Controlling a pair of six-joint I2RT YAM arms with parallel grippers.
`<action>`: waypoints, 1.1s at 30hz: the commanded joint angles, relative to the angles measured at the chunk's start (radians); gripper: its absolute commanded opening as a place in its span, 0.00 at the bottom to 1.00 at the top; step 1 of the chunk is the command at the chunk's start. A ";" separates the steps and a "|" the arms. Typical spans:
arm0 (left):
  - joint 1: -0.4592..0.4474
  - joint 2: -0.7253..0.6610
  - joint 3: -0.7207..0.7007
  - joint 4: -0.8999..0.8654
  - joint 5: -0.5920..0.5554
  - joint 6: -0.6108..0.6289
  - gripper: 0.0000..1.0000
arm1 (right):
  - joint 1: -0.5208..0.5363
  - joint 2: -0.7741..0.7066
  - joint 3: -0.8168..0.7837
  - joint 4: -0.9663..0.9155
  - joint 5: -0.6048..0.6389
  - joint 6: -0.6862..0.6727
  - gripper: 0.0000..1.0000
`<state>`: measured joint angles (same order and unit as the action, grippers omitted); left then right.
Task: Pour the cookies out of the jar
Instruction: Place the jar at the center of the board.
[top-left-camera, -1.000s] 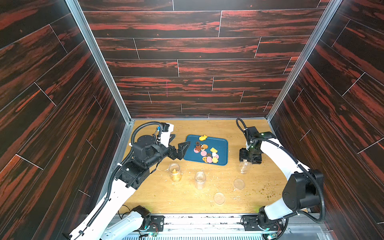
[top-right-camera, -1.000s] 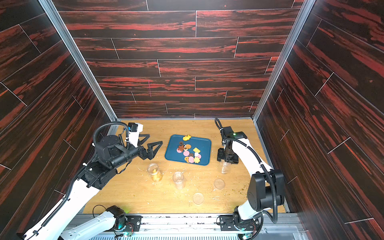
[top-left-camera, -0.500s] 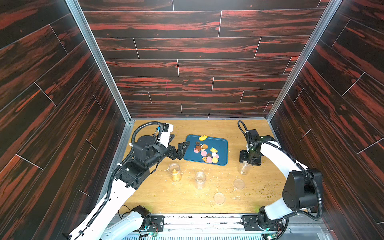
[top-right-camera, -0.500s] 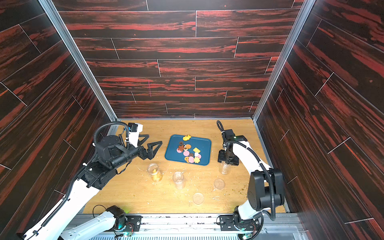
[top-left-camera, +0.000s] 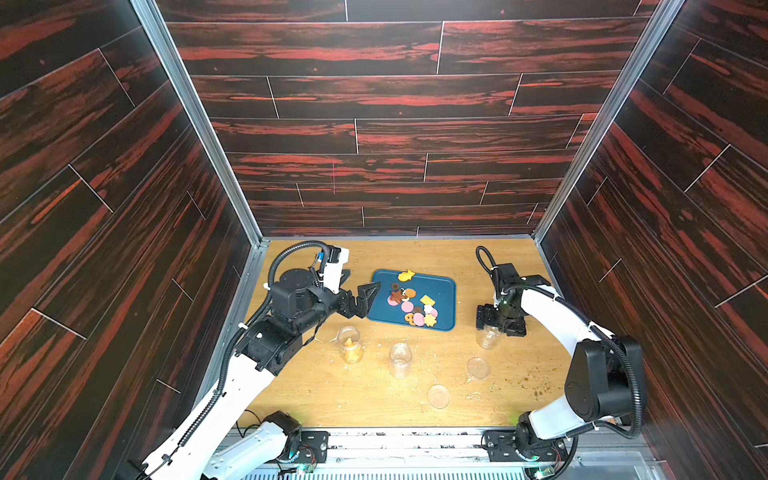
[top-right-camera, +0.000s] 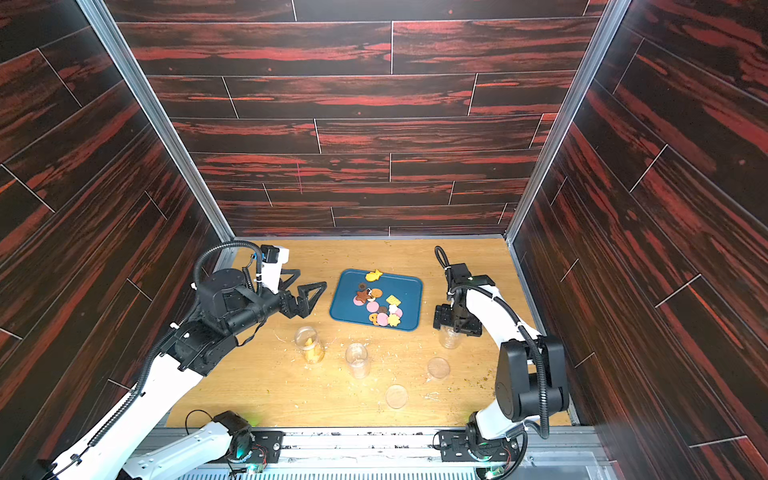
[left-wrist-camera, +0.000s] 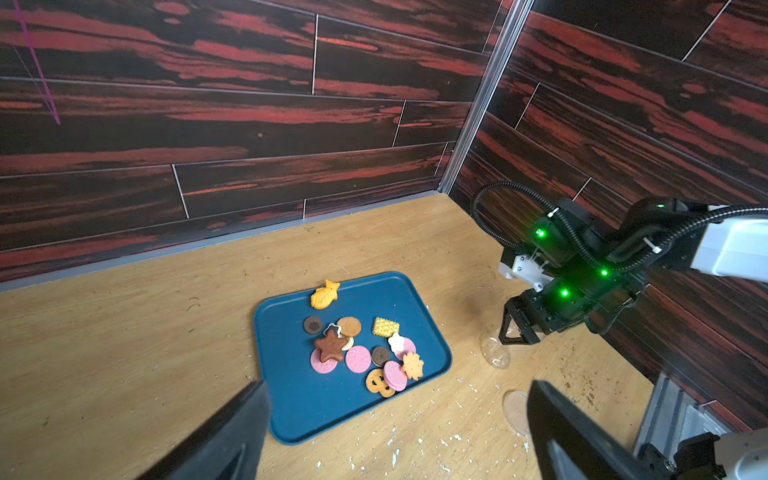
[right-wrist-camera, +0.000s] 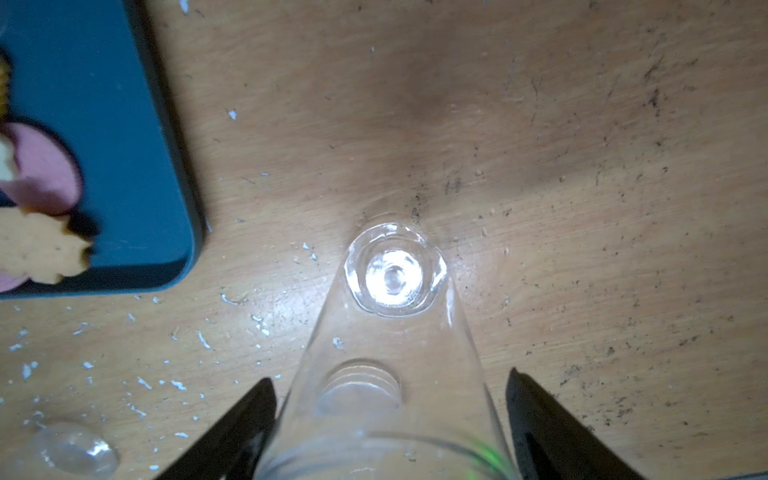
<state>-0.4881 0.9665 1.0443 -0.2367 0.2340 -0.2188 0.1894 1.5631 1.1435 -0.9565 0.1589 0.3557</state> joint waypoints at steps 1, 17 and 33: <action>0.005 0.004 0.022 0.028 -0.003 -0.019 0.99 | -0.005 -0.011 0.029 -0.017 -0.004 0.002 0.95; 0.004 -0.005 0.010 0.039 -0.033 -0.016 0.99 | -0.011 -0.090 0.384 -0.136 0.149 0.030 0.99; 0.005 -0.078 -0.046 0.002 -0.174 -0.130 1.00 | -0.021 -0.168 0.574 -0.022 -0.306 0.065 0.98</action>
<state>-0.4881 0.9142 1.0122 -0.2184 0.1379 -0.2756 0.1715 1.4117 1.6829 -1.0042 0.0017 0.3931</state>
